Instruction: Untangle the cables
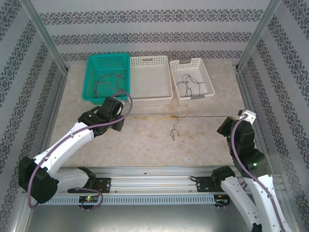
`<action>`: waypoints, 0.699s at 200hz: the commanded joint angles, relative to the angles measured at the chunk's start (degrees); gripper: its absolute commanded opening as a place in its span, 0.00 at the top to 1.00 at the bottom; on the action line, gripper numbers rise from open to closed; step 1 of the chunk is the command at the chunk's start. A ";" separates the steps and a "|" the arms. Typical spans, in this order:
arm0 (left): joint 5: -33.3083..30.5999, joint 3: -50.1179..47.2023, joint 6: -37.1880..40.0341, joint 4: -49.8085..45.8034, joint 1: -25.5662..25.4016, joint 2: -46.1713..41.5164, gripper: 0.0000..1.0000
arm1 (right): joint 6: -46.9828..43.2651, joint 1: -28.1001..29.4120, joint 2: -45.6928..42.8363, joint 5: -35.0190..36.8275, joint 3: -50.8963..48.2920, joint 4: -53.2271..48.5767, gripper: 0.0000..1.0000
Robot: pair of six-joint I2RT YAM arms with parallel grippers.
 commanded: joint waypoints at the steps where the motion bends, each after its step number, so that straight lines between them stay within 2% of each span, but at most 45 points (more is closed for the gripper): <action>1: -7.73 1.79 0.06 -4.64 -0.24 0.92 1.00 | -1.17 -7.90 1.84 -3.94 3.27 -2.09 1.00; 19: -10.43 2.16 -0.38 -5.60 -0.24 1.38 1.00 | 0.11 -14.26 3.27 -9.09 4.39 -2.09 1.00; 52: -16.29 2.72 -1.34 -7.41 -0.19 2.01 1.00 | 2.35 -16.79 4.27 -9.29 4.82 -1.27 1.00; 80: -18.82 3.05 -1.92 -8.31 0.34 2.06 1.00 | 2.89 -17.07 5.75 -8.19 5.94 -1.52 1.00; 117: -13.74 2.80 -1.05 -6.41 1.17 0.36 1.00 | 3.22 -17.15 7.12 -15.73 7.26 1.61 1.00; 140: -6.52 2.37 0.27 -4.70 0.54 0.75 1.00 | 3.70 -17.07 9.17 -22.13 10.02 3.18 1.00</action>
